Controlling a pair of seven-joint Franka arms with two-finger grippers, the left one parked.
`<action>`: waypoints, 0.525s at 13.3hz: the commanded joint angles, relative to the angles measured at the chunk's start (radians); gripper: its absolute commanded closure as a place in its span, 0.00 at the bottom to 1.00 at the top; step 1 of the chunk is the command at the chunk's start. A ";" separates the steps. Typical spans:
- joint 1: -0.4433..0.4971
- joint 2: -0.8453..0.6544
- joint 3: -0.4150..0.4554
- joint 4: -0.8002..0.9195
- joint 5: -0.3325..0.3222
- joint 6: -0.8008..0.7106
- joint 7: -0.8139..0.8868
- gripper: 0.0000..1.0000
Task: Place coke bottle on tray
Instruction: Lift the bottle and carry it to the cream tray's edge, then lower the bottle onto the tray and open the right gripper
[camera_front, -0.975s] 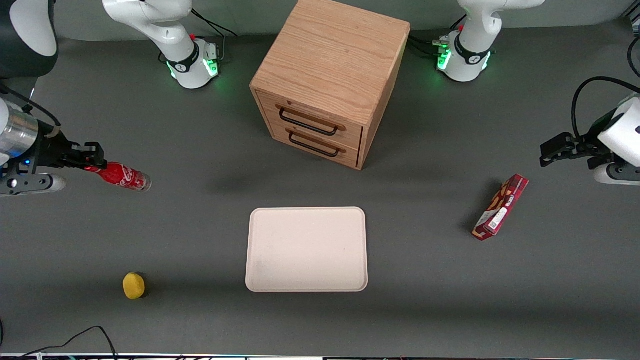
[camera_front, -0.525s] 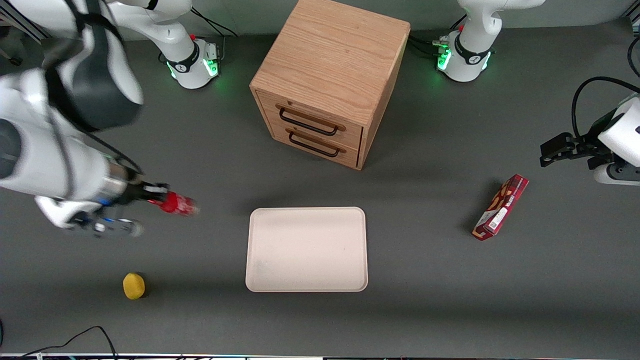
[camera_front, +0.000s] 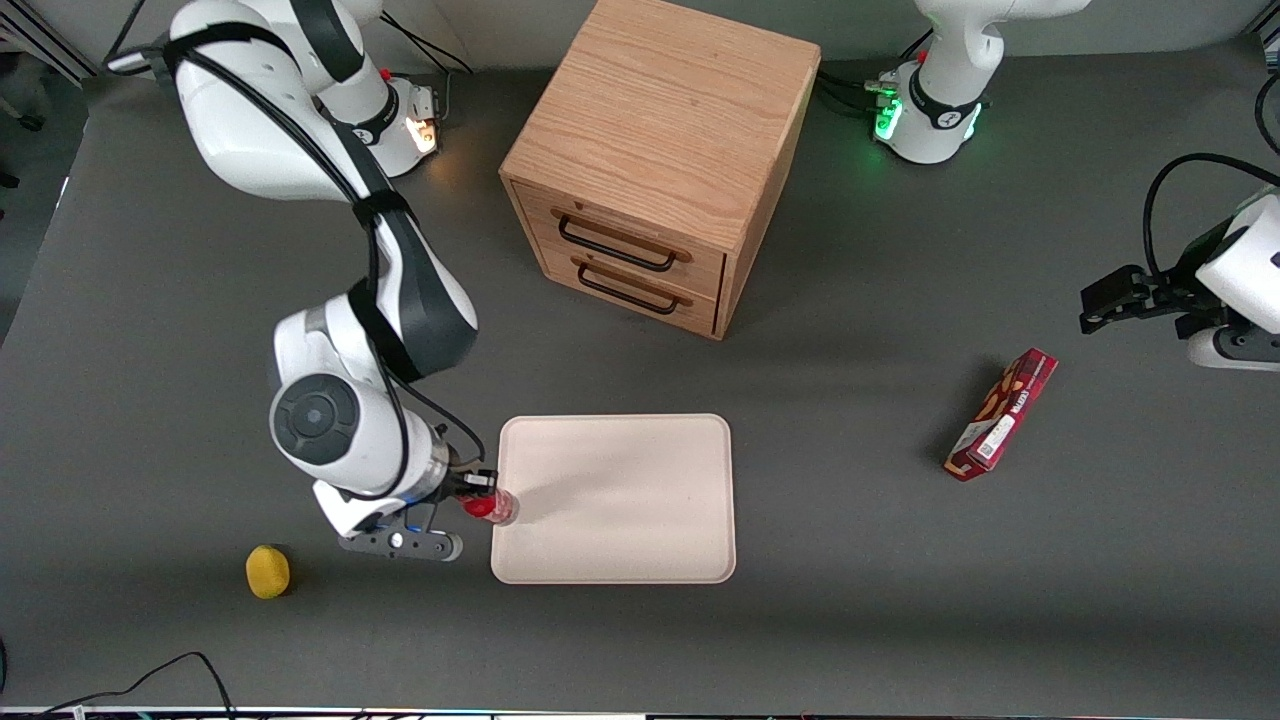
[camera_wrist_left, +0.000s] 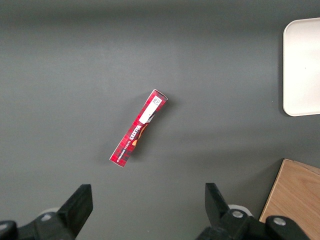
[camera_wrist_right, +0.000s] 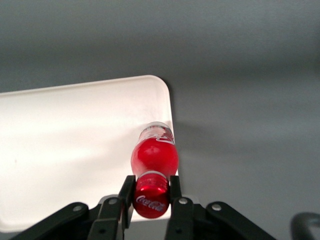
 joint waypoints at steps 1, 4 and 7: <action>0.023 0.043 -0.013 0.061 -0.011 0.026 0.041 1.00; 0.030 0.059 -0.013 0.060 -0.011 0.058 0.052 1.00; 0.030 0.085 -0.022 0.058 -0.013 0.118 0.055 1.00</action>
